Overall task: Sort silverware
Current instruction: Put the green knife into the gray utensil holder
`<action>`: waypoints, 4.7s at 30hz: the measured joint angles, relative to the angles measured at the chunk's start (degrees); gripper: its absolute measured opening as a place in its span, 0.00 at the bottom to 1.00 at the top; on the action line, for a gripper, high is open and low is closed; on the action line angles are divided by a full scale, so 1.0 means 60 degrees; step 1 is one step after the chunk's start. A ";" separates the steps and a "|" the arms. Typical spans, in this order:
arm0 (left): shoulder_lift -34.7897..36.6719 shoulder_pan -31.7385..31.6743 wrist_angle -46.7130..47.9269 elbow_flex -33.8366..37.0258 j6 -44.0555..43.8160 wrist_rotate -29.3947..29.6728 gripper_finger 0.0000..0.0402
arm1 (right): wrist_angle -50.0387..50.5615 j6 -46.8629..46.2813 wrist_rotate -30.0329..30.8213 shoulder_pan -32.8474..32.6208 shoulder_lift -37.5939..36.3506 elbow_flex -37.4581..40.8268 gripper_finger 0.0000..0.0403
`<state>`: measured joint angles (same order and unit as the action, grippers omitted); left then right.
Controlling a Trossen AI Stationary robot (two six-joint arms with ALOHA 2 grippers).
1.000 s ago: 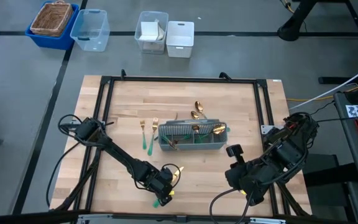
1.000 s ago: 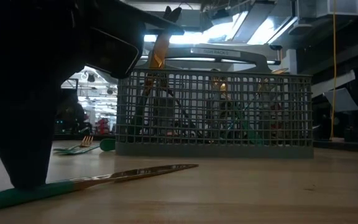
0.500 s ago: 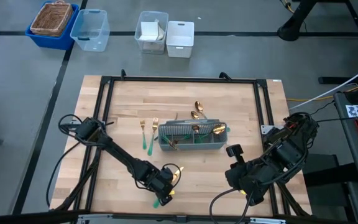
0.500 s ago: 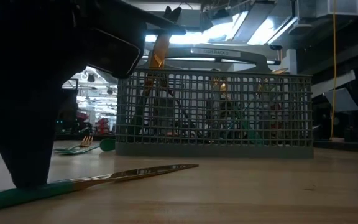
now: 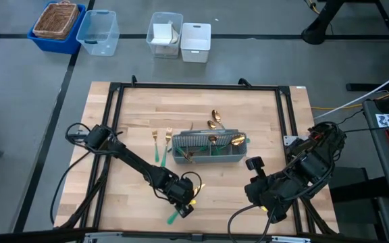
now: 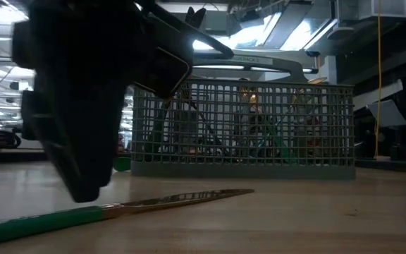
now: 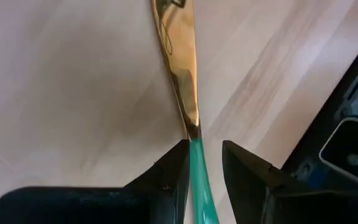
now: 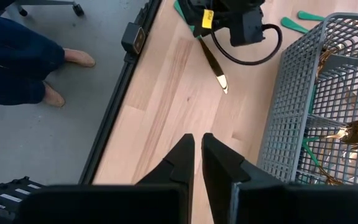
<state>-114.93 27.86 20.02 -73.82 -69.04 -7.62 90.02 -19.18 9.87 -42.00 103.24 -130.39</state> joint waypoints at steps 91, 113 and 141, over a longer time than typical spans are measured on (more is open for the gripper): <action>-0.0470 0.0234 0.1445 -0.1304 0.1512 0.2220 0.34 | 0.0000 0.0004 -0.0004 0.0003 0.0004 0.0000 0.08; -0.0729 0.0907 0.1063 -0.1359 0.1305 0.2342 0.34 | 0.0000 0.0022 -0.0007 0.0004 0.0004 0.0000 0.08; 0.0042 0.0849 0.4820 -0.1335 0.0540 0.2339 0.34 | -0.0009 -0.0055 0.3907 0.0002 -0.3169 0.0638 0.08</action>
<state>-114.68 32.95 48.94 -81.83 -65.80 6.42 89.96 -19.51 33.31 -41.99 84.23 -126.56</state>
